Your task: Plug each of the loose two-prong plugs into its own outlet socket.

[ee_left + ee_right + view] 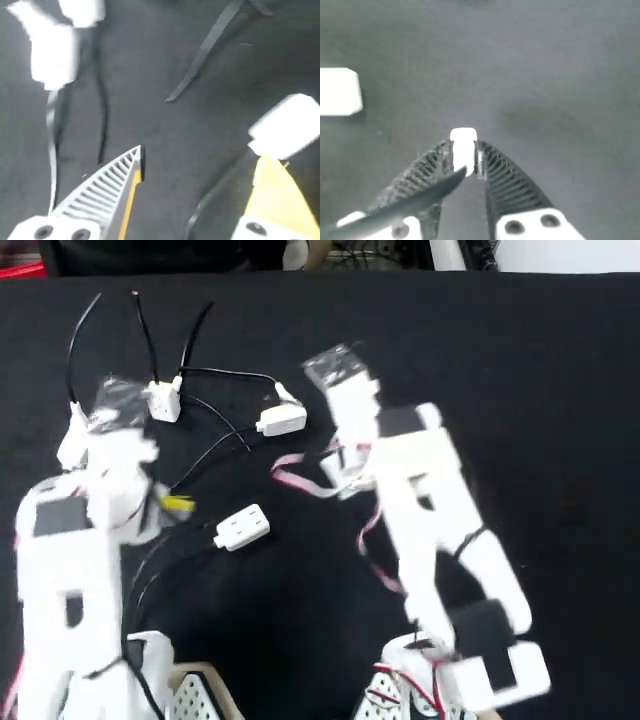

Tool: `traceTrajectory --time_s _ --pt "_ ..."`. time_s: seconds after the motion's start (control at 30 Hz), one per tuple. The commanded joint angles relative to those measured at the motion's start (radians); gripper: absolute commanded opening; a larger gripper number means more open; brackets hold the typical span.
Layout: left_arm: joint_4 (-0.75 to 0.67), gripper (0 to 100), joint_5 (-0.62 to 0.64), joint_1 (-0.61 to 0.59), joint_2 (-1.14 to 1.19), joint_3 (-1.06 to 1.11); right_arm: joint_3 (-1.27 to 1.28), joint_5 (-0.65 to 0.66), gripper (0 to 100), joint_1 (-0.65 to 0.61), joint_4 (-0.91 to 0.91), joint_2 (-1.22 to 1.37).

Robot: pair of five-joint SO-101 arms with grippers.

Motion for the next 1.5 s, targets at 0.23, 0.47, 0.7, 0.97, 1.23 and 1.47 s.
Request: traceTrajectory --time_s 0.23,0.47,0.7,0.97,1.23,1.47 --pt "-0.219 35 0.060 -0.248 -0.275 0.435 0.596 -0.282 1.1 -0.321 -0.611 -0.435" --pt "-0.244 35 -0.035 -0.354 -0.396 0.524 0.693 -0.373 1.1 -0.417 -0.783 -0.440" --pt "-0.270 35 -0.043 -0.315 -0.511 0.634 0.596 -0.373 1.1 -0.414 -0.783 -0.268" --pt "-0.265 35 -0.069 -0.315 -0.629 0.699 0.390 -0.373 1.1 -0.411 -0.597 -0.051" --pt "-0.264 35 -0.078 -0.315 -0.647 0.710 0.344 -0.371 1.1 -0.410 -0.497 -0.027" --pt "-0.264 35 -0.078 -0.315 -0.646 0.710 0.312 -0.321 1.1 -0.394 -0.428 -0.027"
